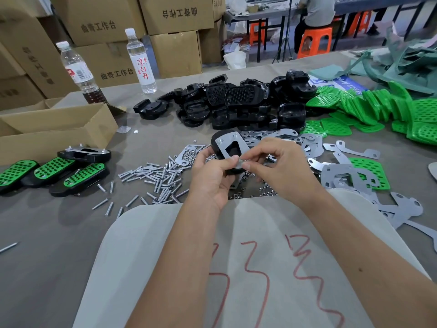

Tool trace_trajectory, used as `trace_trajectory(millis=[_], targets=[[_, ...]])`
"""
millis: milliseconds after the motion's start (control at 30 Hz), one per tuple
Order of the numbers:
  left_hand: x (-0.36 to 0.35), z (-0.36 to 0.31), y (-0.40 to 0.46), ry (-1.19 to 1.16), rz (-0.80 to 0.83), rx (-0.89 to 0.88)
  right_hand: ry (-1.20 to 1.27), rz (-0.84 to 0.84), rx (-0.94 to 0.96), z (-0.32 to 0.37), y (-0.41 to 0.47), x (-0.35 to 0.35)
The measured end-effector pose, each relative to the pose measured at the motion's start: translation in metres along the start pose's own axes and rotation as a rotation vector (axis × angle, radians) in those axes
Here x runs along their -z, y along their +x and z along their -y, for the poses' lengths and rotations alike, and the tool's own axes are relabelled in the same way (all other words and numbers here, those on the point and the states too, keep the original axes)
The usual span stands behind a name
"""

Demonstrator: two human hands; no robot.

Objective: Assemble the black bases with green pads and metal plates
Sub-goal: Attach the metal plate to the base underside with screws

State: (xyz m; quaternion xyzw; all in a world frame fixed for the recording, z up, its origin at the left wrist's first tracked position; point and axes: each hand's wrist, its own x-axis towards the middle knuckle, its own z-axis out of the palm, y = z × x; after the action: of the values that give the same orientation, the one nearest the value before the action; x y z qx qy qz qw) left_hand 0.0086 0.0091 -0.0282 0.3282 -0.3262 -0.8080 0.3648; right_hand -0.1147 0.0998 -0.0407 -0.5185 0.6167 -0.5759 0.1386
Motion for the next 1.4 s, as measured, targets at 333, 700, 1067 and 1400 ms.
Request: trace_trajectory(millis=[333, 700, 1067, 1400], targets=[[0.000, 0.002, 0.001, 0.042, -0.015, -0.023, 0.022, 0.038, -0.045, -0.002, 0.002, 0.002], [-0.002, 0.003, 0.001, 0.000, -0.066, -0.029, -0.017, 0.009, -0.007, -0.003, -0.001, -0.002], [-0.002, 0.001, 0.002, -0.052, -0.104, -0.022, 0.089, -0.083, -0.044, 0.008, -0.008, 0.000], [-0.002, 0.003, -0.002, 0.086, -0.166, -0.098, -0.575, 0.106, 0.107, -0.001, -0.002, -0.013]])
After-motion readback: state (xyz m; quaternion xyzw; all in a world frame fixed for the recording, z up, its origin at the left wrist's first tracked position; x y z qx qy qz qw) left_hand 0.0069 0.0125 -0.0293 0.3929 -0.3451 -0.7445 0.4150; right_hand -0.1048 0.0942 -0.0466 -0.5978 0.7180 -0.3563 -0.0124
